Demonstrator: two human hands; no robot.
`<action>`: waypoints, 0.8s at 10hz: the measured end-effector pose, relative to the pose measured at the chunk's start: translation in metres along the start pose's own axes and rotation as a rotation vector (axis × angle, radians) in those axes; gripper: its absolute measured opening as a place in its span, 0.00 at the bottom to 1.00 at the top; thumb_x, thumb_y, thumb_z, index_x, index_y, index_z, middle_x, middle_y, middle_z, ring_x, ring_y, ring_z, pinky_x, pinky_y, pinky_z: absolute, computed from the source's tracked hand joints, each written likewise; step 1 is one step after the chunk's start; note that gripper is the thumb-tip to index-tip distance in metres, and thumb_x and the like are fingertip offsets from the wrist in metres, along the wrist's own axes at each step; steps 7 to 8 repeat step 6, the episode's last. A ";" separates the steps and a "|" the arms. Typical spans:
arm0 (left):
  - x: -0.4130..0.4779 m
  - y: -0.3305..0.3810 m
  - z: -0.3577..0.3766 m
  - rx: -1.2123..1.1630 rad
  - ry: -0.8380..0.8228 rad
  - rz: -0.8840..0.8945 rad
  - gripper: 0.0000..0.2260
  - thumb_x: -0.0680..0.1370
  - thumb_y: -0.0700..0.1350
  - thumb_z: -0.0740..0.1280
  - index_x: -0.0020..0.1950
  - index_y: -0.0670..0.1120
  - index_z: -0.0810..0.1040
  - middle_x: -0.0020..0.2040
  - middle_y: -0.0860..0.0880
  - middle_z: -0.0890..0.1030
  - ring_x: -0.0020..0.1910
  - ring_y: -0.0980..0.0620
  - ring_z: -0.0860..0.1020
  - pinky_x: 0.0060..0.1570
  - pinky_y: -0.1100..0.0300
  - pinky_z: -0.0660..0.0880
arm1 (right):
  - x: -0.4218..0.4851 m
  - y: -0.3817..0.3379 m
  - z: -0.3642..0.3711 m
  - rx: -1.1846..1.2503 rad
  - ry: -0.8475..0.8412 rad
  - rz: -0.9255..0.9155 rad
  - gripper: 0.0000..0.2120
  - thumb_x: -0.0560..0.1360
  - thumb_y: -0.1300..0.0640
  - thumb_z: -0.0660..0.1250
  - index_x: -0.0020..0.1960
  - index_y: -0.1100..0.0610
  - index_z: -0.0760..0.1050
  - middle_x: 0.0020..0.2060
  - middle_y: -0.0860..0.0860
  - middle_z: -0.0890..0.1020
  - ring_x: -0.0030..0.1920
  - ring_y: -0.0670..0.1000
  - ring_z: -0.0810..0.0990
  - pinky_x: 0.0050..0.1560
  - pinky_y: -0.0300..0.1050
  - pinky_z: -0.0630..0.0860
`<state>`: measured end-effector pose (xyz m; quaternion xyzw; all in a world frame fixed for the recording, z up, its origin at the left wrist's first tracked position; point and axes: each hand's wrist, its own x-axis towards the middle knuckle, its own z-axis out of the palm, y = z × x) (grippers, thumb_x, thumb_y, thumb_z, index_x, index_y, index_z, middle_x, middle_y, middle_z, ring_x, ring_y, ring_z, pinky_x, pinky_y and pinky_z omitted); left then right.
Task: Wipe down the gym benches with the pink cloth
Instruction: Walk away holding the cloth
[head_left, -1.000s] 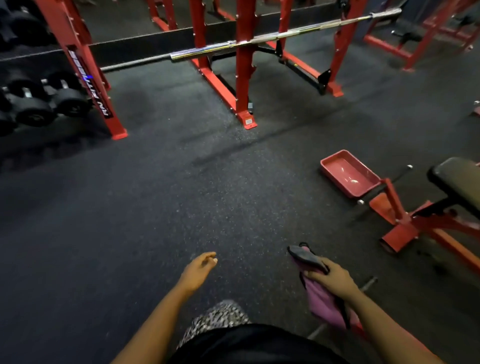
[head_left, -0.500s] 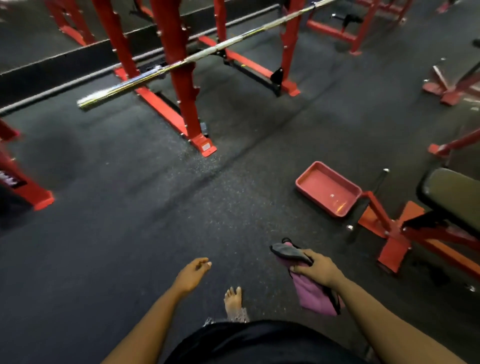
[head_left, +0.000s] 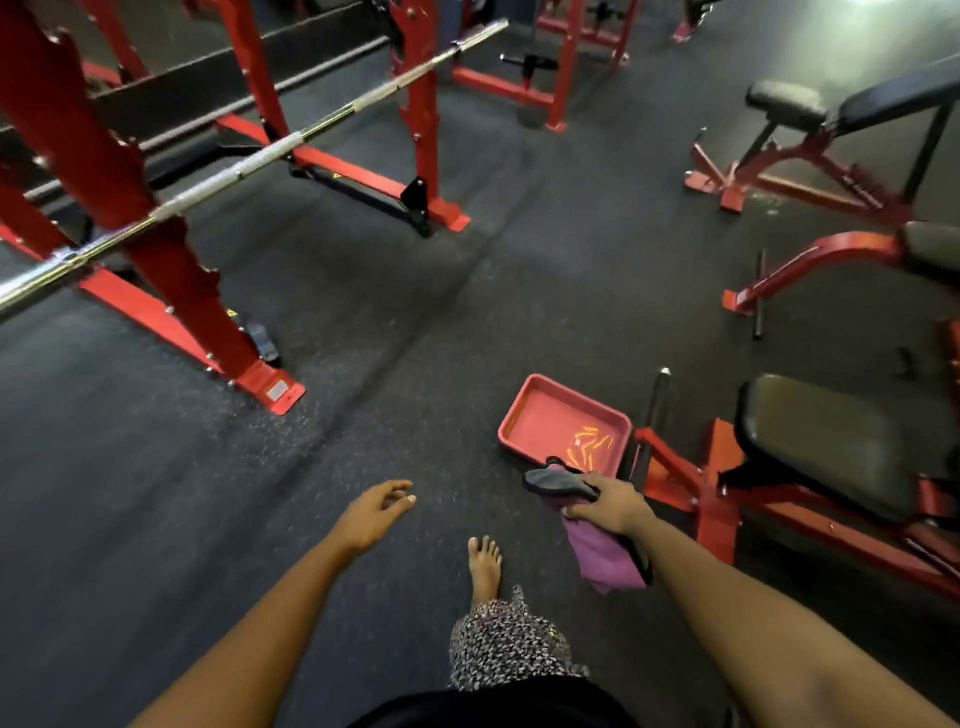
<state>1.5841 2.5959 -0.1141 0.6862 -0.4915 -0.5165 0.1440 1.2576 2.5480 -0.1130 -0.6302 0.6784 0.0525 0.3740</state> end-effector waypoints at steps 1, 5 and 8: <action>0.059 0.054 -0.003 0.016 -0.012 0.011 0.17 0.80 0.48 0.60 0.68 0.47 0.69 0.65 0.46 0.73 0.62 0.50 0.72 0.57 0.62 0.66 | 0.080 -0.003 -0.056 -0.074 -0.053 -0.033 0.26 0.70 0.50 0.72 0.67 0.49 0.71 0.62 0.51 0.78 0.60 0.53 0.76 0.59 0.40 0.69; 0.167 0.132 -0.022 -0.073 -0.019 -0.077 0.15 0.80 0.48 0.60 0.67 0.49 0.70 0.58 0.52 0.73 0.60 0.52 0.73 0.57 0.61 0.68 | 0.242 -0.028 -0.124 -0.019 -0.115 -0.107 0.15 0.78 0.56 0.62 0.63 0.55 0.75 0.60 0.54 0.79 0.61 0.54 0.76 0.58 0.40 0.67; 0.177 0.134 -0.030 -0.104 0.020 -0.095 0.16 0.79 0.48 0.61 0.66 0.50 0.70 0.59 0.51 0.73 0.59 0.52 0.73 0.57 0.61 0.68 | 0.251 -0.043 -0.119 0.129 -0.151 -0.151 0.15 0.78 0.57 0.63 0.63 0.57 0.74 0.57 0.52 0.80 0.58 0.53 0.77 0.58 0.40 0.67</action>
